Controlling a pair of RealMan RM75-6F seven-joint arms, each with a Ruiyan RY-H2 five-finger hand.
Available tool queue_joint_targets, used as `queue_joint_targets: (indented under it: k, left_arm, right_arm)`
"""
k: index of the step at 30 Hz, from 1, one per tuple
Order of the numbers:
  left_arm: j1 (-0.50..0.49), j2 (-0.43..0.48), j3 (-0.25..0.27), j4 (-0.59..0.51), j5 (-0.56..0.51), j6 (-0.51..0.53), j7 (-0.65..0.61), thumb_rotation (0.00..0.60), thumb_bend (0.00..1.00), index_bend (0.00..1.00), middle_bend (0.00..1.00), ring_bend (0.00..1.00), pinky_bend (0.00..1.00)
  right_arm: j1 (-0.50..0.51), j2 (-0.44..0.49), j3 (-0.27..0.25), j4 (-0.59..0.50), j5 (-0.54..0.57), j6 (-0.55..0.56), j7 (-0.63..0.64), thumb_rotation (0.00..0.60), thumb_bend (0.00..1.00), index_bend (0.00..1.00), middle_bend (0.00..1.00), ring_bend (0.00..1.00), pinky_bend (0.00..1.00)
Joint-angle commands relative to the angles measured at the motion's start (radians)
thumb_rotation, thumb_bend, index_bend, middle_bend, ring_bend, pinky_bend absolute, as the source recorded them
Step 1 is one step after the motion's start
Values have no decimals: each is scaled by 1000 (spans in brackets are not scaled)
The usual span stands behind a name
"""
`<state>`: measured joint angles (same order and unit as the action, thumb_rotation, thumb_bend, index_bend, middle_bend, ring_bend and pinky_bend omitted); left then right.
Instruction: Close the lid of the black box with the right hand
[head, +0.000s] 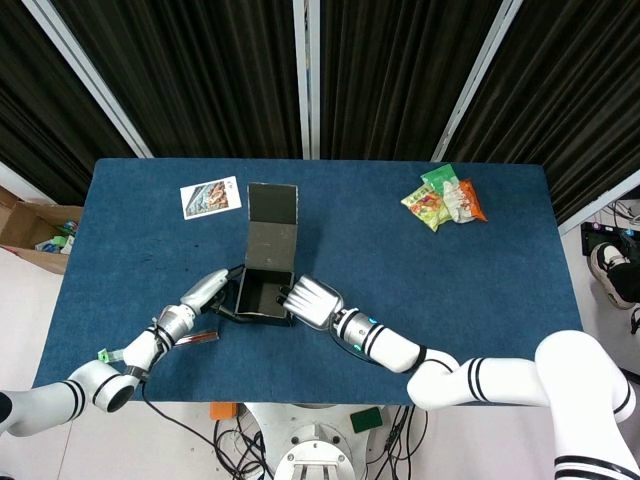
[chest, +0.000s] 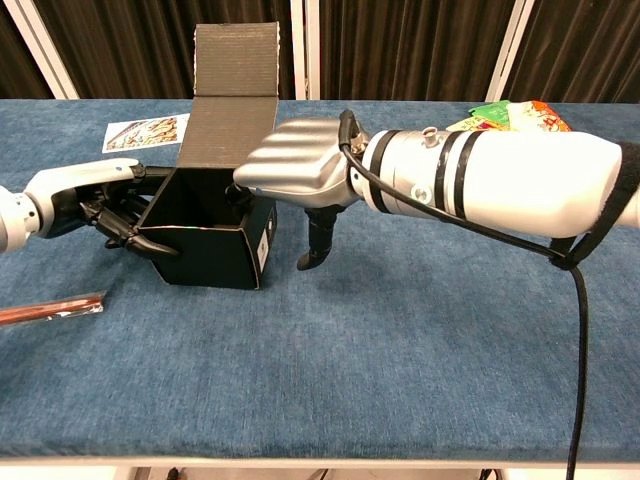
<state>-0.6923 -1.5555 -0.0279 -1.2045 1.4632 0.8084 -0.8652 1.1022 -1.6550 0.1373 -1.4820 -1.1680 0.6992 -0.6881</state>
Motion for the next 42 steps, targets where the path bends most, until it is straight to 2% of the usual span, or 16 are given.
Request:
queue_joint_targets:
  k: [1,7,13,22,28,35,37,39,42]
  left_arm:
    - [1,0,0,2,1,2,-2,600,25,460,399,609,844]
    - [2,-1,0,6,8,13,-6,600,25,462,399,609,844]
    - [4,0,1,4,11,21,-7,600,25,463,399,609,844]
    - [8,4,4,2,13,28,-10,600,25,464,399,609,844]
    - [11,5,6,2,15,33,-12,600,24,463,399,608,844]
    - [15,5,9,2,18,40,-14,600,25,464,399,609,844]
    - [15,6,10,1,19,41,-13,600,25,463,399,608,844]
    - [15,6,10,1,19,40,-12,600,25,463,399,609,844]
    - [14,6,9,0,19,41,-9,600,25,463,399,609,844]
  right_arm:
    - [8,-2,-5,5,8,-4,-6,600,184,477,385,839,1000]
    - [33,-9,-11,19,34,-19,-18,600,204,571,488,846,1000]
    - [62,-21,-14,34,56,-30,-32,600,310,670,588,851,1000]
    - [87,-29,-19,57,73,-25,-35,600,452,856,821,858,1000]
    - [91,-38,-30,75,67,-11,-29,600,477,921,895,860,1000]
    - [90,-43,-32,79,55,9,-16,600,477,925,906,860,1000]
    - [88,-42,-34,77,51,17,-14,600,473,896,881,859,1000]
    - [84,-41,-36,75,45,28,-13,600,460,840,812,857,1000]
    - [77,-43,-37,73,40,45,-10,600,398,612,580,855,1000]
